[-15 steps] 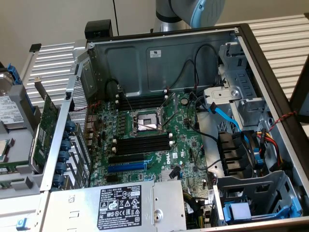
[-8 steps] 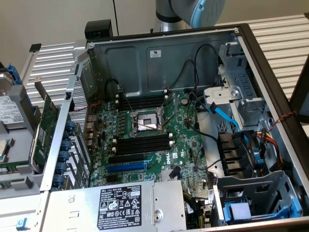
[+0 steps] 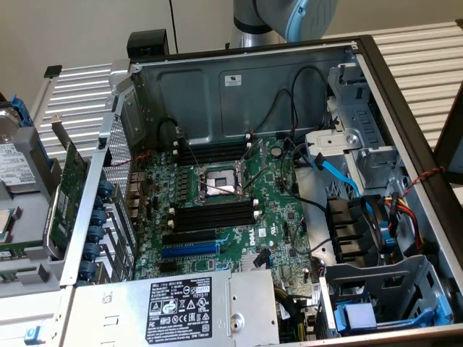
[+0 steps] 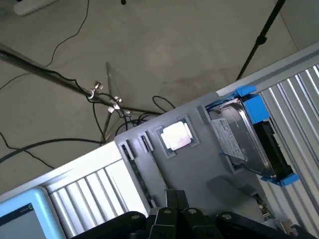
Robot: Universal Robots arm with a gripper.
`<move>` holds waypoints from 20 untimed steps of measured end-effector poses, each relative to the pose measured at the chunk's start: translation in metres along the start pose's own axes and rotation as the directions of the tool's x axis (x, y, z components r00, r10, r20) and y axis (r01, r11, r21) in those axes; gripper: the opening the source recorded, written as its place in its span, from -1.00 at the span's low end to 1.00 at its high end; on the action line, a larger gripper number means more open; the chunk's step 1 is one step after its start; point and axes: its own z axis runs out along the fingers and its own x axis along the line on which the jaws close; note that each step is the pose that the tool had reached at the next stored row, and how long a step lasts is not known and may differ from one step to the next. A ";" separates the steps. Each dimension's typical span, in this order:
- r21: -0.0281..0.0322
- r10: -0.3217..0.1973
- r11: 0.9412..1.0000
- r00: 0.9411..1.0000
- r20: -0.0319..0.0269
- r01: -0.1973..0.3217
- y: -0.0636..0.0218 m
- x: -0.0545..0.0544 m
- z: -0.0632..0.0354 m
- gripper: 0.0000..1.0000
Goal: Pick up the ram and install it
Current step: 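Pick up the ram and move it above insertion slot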
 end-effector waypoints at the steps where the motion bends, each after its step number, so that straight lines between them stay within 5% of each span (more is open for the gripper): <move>1: 0.000 -0.018 1.000 1.000 -0.001 0.018 0.0000 0.000 0.0001 -0.79; 9: -0.004 -0.162 0.987 0.987 -0.008 0.162 0.0000 0.000 0.0004 -0.79; 16: -0.007 -0.286 0.958 0.958 -0.016 0.286 0.0000 0.000 0.0006 -0.79; 20: -0.007 -0.338 0.941 0.941 -0.032 0.338 0.0000 0.000 0.0006 -0.79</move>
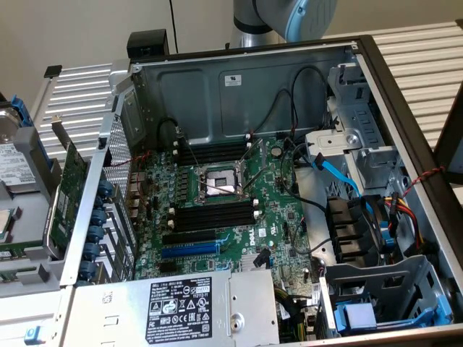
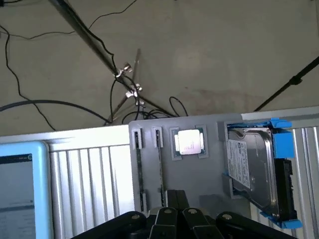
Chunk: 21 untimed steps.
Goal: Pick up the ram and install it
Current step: 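Pick up the ram and move it above insertion slot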
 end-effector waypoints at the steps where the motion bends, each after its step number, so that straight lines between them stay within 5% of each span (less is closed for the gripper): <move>1: 0.001 -0.009 1.000 1.000 -0.007 0.009 0.0000 0.000 0.0000 -0.79; 3: 0.007 -0.023 1.000 1.000 -0.021 0.023 0.0000 0.000 0.0001 -0.79; 4: 0.015 -0.027 1.000 0.999 -0.026 0.027 0.0001 0.000 0.0000 -0.79; 7: 0.066 -0.037 0.997 0.999 -0.030 0.039 0.0000 0.000 0.0000 -0.79; 9: 0.081 -0.044 0.996 0.999 -0.030 0.047 -0.0002 0.001 0.0007 -0.79; 14: 0.087 -0.064 0.994 0.998 -0.031 0.066 -0.0008 0.006 0.0045 -0.79; 21: 0.087 -0.072 0.994 0.997 -0.029 0.074 -0.0040 0.016 0.0160 -0.79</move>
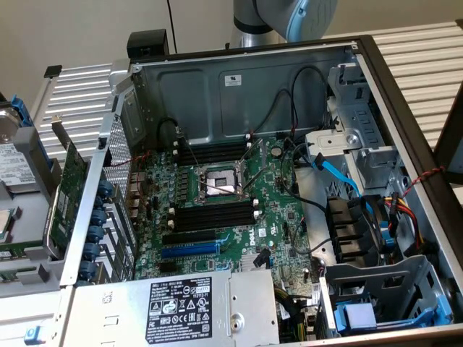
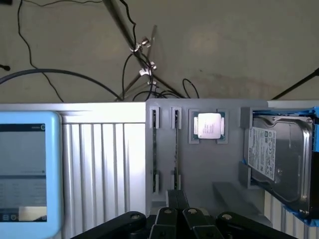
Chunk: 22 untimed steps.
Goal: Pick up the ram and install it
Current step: 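Pick up the ram and move it above insertion slot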
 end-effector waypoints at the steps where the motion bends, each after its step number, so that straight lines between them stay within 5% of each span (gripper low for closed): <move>1: 0.000 0.000 1.000 1.000 0.001 0.000 -0.0010 0.001 0.0016 -0.79; 5: -0.002 0.000 1.000 1.000 0.010 0.000 -0.0053 0.008 0.0070 -0.79; 10: -0.012 0.001 1.000 0.999 0.034 -0.001 -0.0100 0.016 0.0116 -0.79; 17: -0.018 0.000 1.000 0.999 0.035 0.001 -0.0115 0.021 0.0241 -0.76; 22: -0.020 -0.001 1.000 0.999 0.036 0.002 -0.0122 0.023 0.0332 -0.27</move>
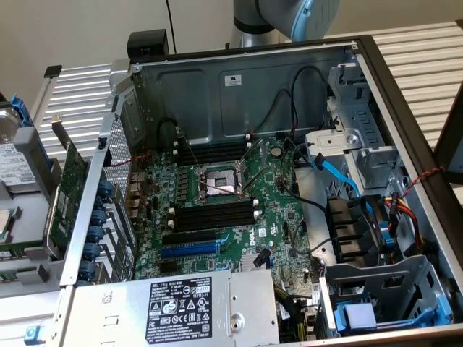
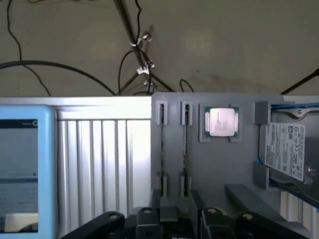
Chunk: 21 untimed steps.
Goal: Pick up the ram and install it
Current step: 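Pick up the ram and move it above insertion slot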
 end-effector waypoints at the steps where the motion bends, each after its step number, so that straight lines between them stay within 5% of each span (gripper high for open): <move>1: 0.000 0.000 1.000 1.000 0.000 0.000 -0.0002 0.000 0.0018 -0.27; 2: 0.000 -0.001 1.000 1.000 0.000 0.001 -0.0004 0.000 0.0037 -0.15; 6: -0.003 -0.008 1.000 1.000 0.000 0.008 -0.0007 0.000 0.0109 -0.15; 11: -0.022 -0.032 0.999 0.999 0.001 0.032 -0.0008 0.001 0.0168 -0.15; 21: -0.025 -0.040 0.999 0.999 0.001 0.040 -0.0018 0.001 0.0351 -0.15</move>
